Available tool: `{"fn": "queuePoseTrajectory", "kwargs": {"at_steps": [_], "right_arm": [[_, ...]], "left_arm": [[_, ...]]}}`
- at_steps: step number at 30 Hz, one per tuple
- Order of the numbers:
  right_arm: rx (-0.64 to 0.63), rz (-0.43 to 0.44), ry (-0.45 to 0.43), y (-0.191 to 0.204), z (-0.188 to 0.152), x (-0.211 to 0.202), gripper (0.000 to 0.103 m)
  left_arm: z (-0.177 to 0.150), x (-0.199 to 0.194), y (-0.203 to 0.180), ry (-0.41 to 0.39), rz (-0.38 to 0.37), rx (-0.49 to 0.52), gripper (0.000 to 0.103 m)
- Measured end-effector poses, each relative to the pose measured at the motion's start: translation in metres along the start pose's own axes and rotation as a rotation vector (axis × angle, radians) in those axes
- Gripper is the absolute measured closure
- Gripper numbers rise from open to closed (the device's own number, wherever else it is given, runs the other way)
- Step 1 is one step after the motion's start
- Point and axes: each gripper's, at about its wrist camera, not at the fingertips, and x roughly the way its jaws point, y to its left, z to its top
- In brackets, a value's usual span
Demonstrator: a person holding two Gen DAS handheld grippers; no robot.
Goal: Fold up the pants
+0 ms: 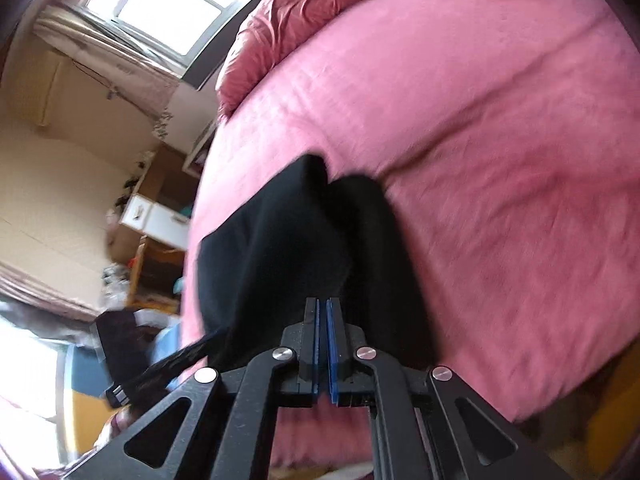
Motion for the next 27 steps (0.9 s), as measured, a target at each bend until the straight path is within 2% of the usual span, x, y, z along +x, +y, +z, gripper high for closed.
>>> {"fn": "queuePoseTrajectory", "kwargs": {"at_steps": [1, 2, 3, 6, 10, 11, 13, 14, 19, 22, 27], "right_arm": [[0.005, 0.002, 0.009, 0.002, -0.006, 0.001, 0.083], [0.008, 0.001, 0.015, 0.005, -0.013, 0.003, 0.072], [0.016, 0.008, 0.024, 0.007, -0.020, 0.005, 0.067], [0.044, 0.003, 0.043, 0.010, -0.030, 0.021, 0.067], [0.095, -0.014, 0.028, 0.007, -0.025, 0.040, 0.067], [0.104, -0.023, 0.020, 0.006, -0.023, 0.043, 0.070], [0.099, -0.059, 0.005, 0.006, -0.019, 0.047, 0.089], [0.077, -0.097, 0.004, 0.008, -0.019, 0.048, 0.095], [-0.010, -0.086, -0.008, 0.025, -0.028, 0.024, 0.095], [-0.031, -0.143, 0.015, 0.022, -0.039, 0.020, 0.095], [-0.027, -0.252, 0.056, -0.001, -0.047, 0.042, 0.096]], "left_arm": [[-0.001, -0.003, 0.000, -0.007, 0.005, 0.008, 0.071], [-0.001, -0.005, -0.001, -0.016, 0.014, 0.020, 0.071], [-0.003, -0.009, -0.002, -0.024, 0.027, 0.035, 0.071], [-0.004, -0.017, -0.002, -0.038, 0.043, 0.061, 0.071], [-0.008, -0.021, -0.003, -0.060, 0.055, 0.071, 0.071], [-0.010, -0.024, -0.002, -0.065, 0.056, 0.068, 0.071], [-0.011, -0.025, 0.000, -0.068, 0.058, 0.060, 0.071], [-0.012, -0.028, 0.002, -0.069, 0.062, 0.055, 0.071], [-0.014, -0.032, 0.009, -0.077, 0.048, 0.034, 0.071], [-0.016, -0.026, 0.012, -0.041, 0.050, 0.025, 0.071], [-0.020, -0.010, 0.007, 0.010, 0.066, 0.050, 0.071]]}}
